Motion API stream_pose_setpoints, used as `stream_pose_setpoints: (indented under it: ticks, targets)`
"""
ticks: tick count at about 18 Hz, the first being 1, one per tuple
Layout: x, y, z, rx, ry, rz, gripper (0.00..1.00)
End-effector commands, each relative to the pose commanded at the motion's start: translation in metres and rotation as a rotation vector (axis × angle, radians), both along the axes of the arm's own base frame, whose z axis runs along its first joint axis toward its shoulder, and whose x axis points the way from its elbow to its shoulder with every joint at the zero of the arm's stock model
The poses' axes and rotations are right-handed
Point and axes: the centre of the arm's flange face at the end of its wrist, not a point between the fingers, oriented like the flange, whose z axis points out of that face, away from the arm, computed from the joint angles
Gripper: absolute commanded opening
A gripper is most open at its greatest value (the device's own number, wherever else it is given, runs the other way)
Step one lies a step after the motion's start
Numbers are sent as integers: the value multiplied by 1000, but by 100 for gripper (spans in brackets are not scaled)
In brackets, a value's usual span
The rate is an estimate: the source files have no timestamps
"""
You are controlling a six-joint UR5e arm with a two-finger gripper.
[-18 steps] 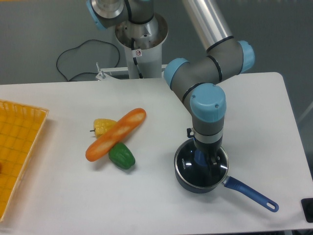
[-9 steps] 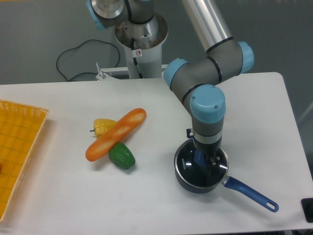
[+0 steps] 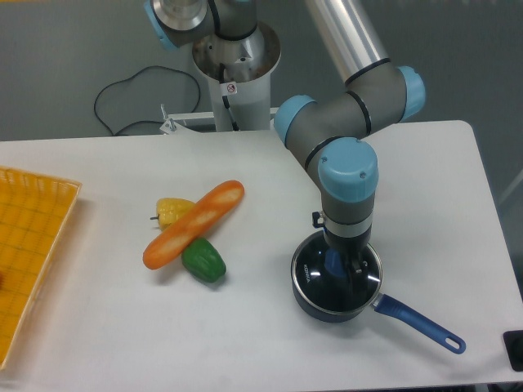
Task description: Open the lid
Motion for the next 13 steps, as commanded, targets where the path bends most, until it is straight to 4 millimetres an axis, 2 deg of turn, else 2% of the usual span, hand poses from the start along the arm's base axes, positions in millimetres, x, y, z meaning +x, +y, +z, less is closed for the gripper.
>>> stream_pose_setpoints:
  ticks: [10, 13]
  targets:
    - [0, 1, -5, -6, -5, 5, 98]
    - [0, 1, -6, -8, -5, 7, 82]
